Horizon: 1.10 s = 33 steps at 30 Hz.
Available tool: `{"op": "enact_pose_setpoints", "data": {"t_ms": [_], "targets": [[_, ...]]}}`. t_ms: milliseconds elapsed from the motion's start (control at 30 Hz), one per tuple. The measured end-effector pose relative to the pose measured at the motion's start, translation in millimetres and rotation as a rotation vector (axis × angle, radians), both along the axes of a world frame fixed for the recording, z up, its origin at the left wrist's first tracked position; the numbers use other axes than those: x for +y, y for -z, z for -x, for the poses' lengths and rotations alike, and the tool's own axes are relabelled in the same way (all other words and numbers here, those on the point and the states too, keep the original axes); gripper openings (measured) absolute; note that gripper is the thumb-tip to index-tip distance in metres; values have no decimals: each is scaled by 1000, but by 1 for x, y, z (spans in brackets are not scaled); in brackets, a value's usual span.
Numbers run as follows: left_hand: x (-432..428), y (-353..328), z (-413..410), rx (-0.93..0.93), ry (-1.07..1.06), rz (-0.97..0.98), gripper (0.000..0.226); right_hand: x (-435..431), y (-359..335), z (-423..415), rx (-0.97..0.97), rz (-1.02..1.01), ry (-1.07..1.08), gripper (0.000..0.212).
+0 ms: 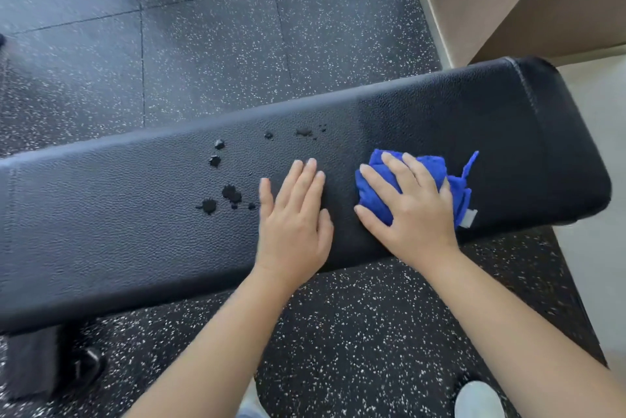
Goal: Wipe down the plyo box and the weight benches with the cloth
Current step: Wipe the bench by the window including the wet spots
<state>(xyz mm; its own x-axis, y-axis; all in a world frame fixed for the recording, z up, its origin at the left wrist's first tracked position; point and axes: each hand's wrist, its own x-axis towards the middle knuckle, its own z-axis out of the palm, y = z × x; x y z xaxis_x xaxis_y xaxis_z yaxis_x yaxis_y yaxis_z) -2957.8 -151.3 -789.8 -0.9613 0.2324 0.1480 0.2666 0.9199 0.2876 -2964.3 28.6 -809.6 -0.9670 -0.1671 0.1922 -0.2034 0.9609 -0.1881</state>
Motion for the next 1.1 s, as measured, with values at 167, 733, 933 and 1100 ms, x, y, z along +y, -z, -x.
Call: {"op": "enact_pose_setpoints", "data": {"t_ms": [167,733,933,1100], "targets": [[-80,-5,-4,-36,-11,166,55,-13,1,-21,64,-31,-81,52],[-110,18,-10,-36,-191,162,59,-48,6,7,120,1,-108,51],[-110,17,-12,-58,-146,196,58,-49,6,-12,126,-66,-178,51],[-108,17,-14,-49,-164,175,59,-73,0,72,21,-32,-147,55]]}}
